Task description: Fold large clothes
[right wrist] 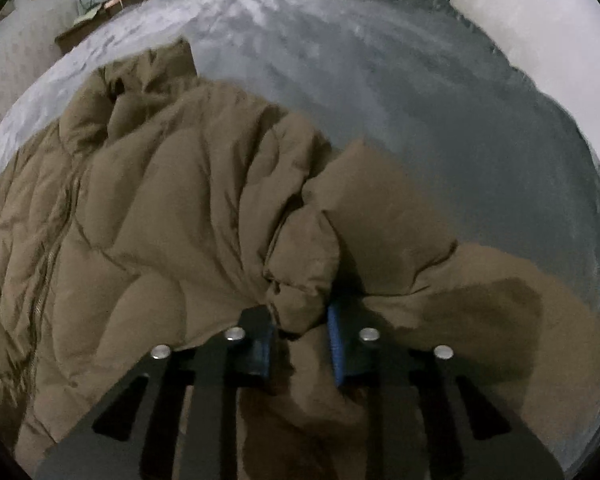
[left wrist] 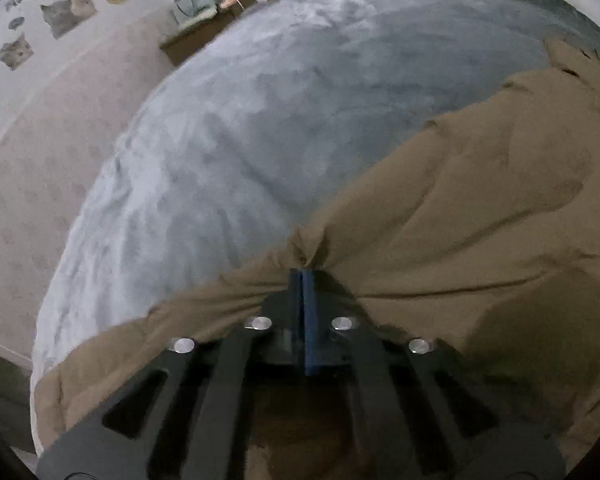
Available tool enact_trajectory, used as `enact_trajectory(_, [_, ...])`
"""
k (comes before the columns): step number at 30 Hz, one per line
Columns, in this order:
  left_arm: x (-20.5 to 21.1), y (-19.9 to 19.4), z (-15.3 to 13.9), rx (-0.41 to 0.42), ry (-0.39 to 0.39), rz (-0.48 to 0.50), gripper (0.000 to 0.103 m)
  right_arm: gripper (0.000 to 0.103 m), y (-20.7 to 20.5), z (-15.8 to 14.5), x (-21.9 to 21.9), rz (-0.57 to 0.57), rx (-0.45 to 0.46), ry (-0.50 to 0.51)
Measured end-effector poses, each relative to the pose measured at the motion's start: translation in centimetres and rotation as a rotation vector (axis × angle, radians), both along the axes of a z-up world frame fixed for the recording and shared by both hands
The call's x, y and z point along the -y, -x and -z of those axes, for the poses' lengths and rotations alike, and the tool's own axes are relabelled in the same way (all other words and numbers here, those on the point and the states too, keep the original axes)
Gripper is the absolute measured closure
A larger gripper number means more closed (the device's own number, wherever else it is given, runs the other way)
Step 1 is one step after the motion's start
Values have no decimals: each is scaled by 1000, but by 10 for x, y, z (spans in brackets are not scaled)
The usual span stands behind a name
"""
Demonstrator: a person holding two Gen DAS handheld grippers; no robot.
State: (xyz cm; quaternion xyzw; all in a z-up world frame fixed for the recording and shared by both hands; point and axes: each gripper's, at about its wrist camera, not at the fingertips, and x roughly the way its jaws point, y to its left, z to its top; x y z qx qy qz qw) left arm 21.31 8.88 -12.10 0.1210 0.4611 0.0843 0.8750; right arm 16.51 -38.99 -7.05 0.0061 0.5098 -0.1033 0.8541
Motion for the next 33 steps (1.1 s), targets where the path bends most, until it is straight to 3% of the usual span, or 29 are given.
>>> enact_trajectory(1, [-6,1,-5,12,34,-22,103,86,-2,-6,-4,-7,26,20])
enact_trajectory(3, [-17,3,-18,55,28,-54,103,87,-5,-17,-11,-25,76,43])
enact_trajectory(6, [-39,13,-59,182,33,-142,103,87,-7,-44,-34,-72,188,91])
enact_trajectory(10, [-50,24,-92,332,14,-179,103,91,-14,-67,-64,-103,321,252])
enact_trajectory(13, [-61,24,-89,382,46,-213,103,89,-33,-55,-34,-2,265,157])
enact_trajectory(15, [-61,19,-83,327,69,-215,100,80,-33,-47,-16,47,232,87])
enact_trajectory(16, [-67,21,-87,325,86,-214,100,55,-27,-46,-7,62,238,43])
enact_trajectory(17, [-64,25,-91,323,104,-204,91,25,-15,-53,3,81,258,9])
enact_trajectory(18, [-61,30,-101,328,129,-185,76,17,-6,-57,11,98,276,-2])
enact_trajectory(19, [-58,30,-106,338,141,-175,67,15,8,-61,20,117,291,-13])
enact_trajectory(21, [-56,47,-123,382,159,-176,28,15,45,-72,44,187,313,-14])
enact_trajectory(23, [-54,66,-138,409,208,-174,12,14,76,-76,69,266,314,-3])
enact_trajectory(25, [-58,90,-145,408,235,-182,4,14,110,-70,99,382,293,3])
enact_trajectory(29, [-72,126,-128,342,225,-220,4,14,165,-37,151,571,199,-66])
enact_trajectory(31, [-83,134,-120,295,292,-243,4,14,182,-19,168,627,150,-153])
enact_trajectory(33, [-87,131,-115,300,347,-250,4,14,182,-15,171,616,135,-169])
